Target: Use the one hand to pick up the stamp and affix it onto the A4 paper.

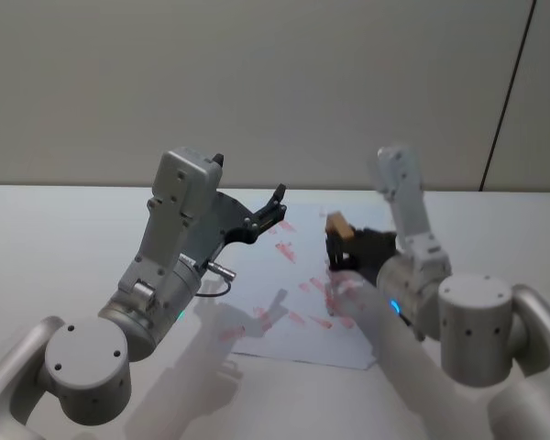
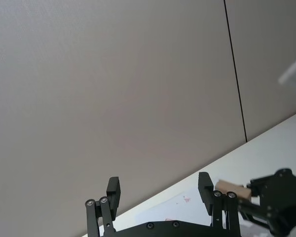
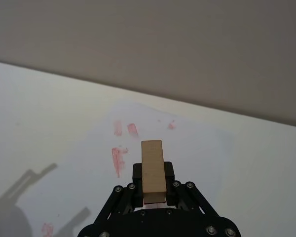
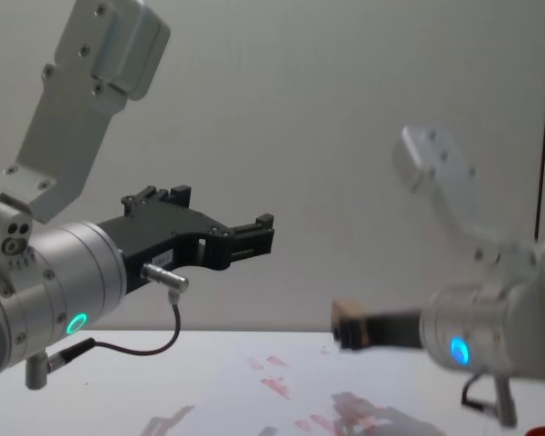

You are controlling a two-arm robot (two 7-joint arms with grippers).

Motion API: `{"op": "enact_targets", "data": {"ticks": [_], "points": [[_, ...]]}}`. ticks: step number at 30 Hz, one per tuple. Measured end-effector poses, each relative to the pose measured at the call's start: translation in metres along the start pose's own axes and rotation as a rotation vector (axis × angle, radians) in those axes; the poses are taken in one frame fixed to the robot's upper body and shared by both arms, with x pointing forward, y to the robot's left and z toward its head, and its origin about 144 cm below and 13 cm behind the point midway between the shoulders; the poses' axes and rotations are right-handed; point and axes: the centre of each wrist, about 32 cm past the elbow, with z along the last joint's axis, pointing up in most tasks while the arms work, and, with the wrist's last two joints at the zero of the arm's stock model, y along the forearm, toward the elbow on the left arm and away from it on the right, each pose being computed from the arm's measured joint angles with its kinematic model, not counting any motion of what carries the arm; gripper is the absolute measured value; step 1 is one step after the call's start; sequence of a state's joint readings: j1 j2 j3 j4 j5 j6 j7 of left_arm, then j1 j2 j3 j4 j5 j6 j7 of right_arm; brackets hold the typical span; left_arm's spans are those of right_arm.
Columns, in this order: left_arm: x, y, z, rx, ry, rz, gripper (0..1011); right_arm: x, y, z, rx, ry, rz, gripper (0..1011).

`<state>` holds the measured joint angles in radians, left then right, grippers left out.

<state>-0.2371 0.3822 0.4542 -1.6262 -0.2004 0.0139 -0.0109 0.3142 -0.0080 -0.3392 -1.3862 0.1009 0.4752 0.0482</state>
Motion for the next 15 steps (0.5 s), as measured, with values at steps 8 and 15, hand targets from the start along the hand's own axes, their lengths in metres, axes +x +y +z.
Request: {"op": "enact_targets", "data": {"ticks": [8,15], "points": [[0.0,0.0,0.0,0.0,0.0,0.0,1003,0.013,-0.023,0.026,0.071,0.08,0.008,221],[0.0,0.0,0.0,0.0,0.0,0.0,1003,0.032,-0.05,0.026,0.076,0.115,-0.031,221]]}}
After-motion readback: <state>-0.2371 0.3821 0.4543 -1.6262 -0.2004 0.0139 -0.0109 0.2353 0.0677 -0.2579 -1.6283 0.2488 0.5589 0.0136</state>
